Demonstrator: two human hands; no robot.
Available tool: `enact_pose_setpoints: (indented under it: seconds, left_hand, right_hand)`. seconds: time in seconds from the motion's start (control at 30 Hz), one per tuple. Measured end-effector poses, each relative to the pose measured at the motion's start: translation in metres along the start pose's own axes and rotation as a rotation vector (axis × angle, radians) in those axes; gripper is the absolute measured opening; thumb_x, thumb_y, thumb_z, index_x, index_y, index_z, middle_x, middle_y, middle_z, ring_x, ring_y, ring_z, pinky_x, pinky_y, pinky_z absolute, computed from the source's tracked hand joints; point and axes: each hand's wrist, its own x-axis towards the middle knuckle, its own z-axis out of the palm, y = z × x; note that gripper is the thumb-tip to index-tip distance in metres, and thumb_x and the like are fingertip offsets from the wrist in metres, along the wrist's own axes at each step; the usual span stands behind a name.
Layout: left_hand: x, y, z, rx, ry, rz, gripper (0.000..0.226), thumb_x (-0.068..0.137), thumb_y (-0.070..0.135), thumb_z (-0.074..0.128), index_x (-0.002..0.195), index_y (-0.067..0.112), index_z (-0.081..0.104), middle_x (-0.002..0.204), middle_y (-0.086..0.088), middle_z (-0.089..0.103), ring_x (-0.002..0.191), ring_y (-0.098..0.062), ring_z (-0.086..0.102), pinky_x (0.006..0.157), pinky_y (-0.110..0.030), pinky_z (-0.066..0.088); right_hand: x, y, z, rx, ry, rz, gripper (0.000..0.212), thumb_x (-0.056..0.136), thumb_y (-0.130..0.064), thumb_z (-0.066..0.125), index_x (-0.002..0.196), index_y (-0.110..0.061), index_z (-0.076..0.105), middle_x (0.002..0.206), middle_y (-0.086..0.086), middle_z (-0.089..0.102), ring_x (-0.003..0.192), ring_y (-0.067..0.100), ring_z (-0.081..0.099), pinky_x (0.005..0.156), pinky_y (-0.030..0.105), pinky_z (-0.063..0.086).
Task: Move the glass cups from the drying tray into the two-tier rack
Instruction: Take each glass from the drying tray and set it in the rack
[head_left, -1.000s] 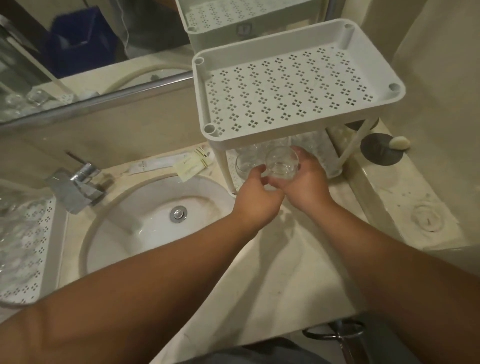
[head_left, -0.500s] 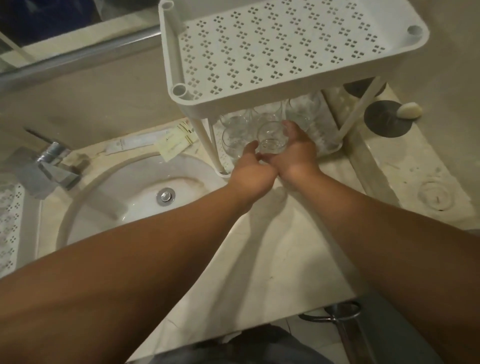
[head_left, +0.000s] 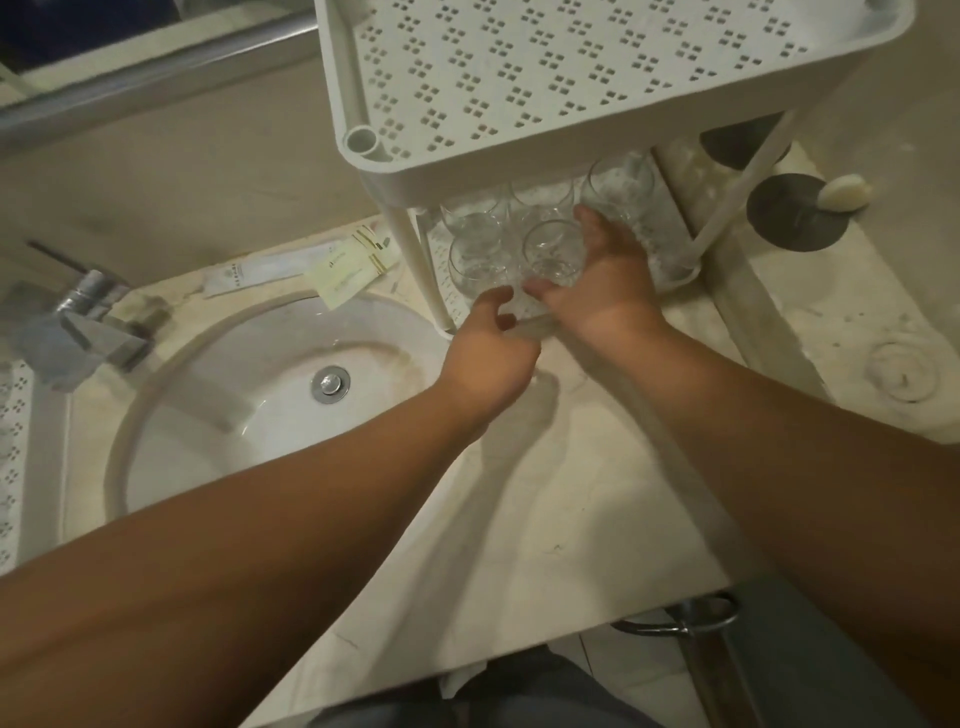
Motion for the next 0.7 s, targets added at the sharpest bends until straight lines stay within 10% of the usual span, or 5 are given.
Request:
enact_pose_setpoints:
  seconds: [0.23, 0.5, 0.7]
  left_hand:
    - [-0.009, -0.052, -0.048, 0.071, 0.162, -0.025, 0.023, 0.087, 0.019, 0.052, 0.102, 0.034, 0.063, 0.104, 0.006, 0.065, 0.099, -0.024, 0.069, 0.087, -0.042, 0.056]
    - [0.034, -0.025, -0.107, 0.555, 0.227, 0.305, 0.053, 0.095, 0.012, 0.049, 0.145, 0.031, 0.043, 0.121, 0.003, 0.060, 0.099, -0.017, 0.060, 0.089, -0.037, 0.051]
    - [0.090, 0.008, -0.115, 0.871, 0.136, 0.579, 0.040, 0.094, 0.018, 0.050, 0.134, 0.017, 0.054, 0.128, -0.010, 0.063, 0.112, -0.029, 0.059, 0.097, -0.042, 0.049]
  right_hand:
    - [-0.007, -0.040, 0.002, -0.304, -0.051, -0.219, 0.071, 0.089, -0.066, 0.047, 0.150, -0.034, 0.030, 0.158, -0.001, 0.024, 0.147, 0.025, 0.011, 0.121, 0.038, 0.013]
    - [0.001, -0.067, 0.016, -0.390, -0.163, -0.203, 0.072, 0.091, -0.068, 0.037, 0.153, -0.035, 0.021, 0.165, 0.003, 0.007, 0.151, 0.025, -0.006, 0.122, 0.042, -0.005]
    - [0.002, -0.068, 0.027, -0.419, -0.095, -0.166, 0.073, 0.090, -0.069, 0.038, 0.153, -0.036, 0.020, 0.165, 0.001, 0.006, 0.151, 0.027, -0.005, 0.120, 0.049, -0.007]
